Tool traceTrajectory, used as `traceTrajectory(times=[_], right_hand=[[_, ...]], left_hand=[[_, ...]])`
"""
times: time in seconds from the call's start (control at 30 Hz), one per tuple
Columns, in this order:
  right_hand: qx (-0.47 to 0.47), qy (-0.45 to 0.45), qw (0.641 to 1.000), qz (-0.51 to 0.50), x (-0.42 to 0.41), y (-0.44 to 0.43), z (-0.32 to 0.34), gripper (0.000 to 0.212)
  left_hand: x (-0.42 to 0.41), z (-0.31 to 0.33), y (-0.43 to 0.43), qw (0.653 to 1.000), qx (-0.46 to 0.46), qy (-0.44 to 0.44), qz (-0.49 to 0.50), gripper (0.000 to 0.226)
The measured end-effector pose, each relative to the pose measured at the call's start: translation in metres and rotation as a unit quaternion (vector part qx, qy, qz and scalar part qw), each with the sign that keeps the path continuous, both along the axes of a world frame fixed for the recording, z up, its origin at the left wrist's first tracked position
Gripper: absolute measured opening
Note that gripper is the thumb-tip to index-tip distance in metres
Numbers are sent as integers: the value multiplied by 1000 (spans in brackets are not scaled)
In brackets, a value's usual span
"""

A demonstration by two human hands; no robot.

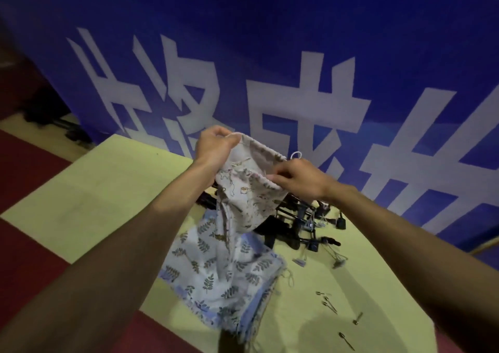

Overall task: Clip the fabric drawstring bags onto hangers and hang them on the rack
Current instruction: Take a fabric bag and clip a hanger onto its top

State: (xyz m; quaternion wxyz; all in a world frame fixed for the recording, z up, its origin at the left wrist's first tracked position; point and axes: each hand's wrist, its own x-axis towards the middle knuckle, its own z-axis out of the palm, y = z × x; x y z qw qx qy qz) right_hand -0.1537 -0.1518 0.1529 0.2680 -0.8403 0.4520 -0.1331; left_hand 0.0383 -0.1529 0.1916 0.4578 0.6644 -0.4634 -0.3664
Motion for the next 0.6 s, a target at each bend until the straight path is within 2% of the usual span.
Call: traceTrajectory(times=[0.07, 0.17, 0.23, 0.3, 0.4, 0.6], right_hand=[[-7, -45, 999, 0, 18, -2, 7, 35], [9, -105, 994, -6, 34, -1, 9, 26], [52, -126, 991, -16, 33, 1, 0, 21], [99, -102, 990, -25, 24, 4, -18, 17], [135, -44, 988, -59, 1, 4, -56, 13], [148, 88, 974, -146, -39, -11, -117, 20]], left_hand=[[13, 22, -2, 995, -52, -85, 19, 12], [21, 40, 2, 966, -122, -228, 18, 12], [17, 29, 6, 949, -127, -288, -11, 11], [9, 1, 12, 938, -87, -331, -55, 13], [-1, -63, 21, 928, 0, -355, -117, 13], [-6, -144, 30, 927, 131, -304, -176, 21]])
